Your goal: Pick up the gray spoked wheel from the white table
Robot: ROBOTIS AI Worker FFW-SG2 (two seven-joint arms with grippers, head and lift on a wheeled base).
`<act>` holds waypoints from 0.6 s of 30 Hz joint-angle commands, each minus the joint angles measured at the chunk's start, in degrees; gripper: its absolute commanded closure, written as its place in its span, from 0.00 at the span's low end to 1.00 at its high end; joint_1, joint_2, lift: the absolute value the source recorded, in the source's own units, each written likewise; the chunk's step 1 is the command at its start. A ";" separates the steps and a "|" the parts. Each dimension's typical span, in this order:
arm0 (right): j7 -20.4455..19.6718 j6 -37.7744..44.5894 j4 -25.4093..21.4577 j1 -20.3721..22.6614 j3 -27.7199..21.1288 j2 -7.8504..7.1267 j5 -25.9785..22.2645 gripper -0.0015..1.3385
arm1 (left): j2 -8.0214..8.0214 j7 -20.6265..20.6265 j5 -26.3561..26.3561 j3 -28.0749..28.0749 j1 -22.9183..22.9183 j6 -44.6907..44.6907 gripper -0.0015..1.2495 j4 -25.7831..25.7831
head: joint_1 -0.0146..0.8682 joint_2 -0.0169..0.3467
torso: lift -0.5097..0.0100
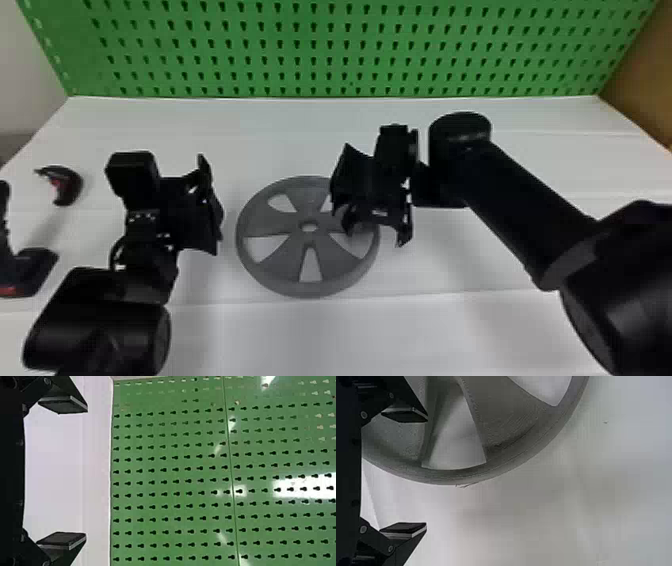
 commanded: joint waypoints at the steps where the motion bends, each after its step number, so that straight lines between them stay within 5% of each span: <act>1: 0.14 -1.30 -0.08 1.00 -1.77 0.01 -0.19 0.24 | 0.00 0.00 0.00 0.03 0.06 -0.04 0.12 -0.02 | 0.88 0.05 | 0.80; 18: 0.32 -3.49 -1.75 2.49 -3.09 0.19 3.06 0.24 | 0.17 0.00 -0.26 -0.15 0.24 -0.04 0.12 -0.11 | 0.88 0.05 | 0.80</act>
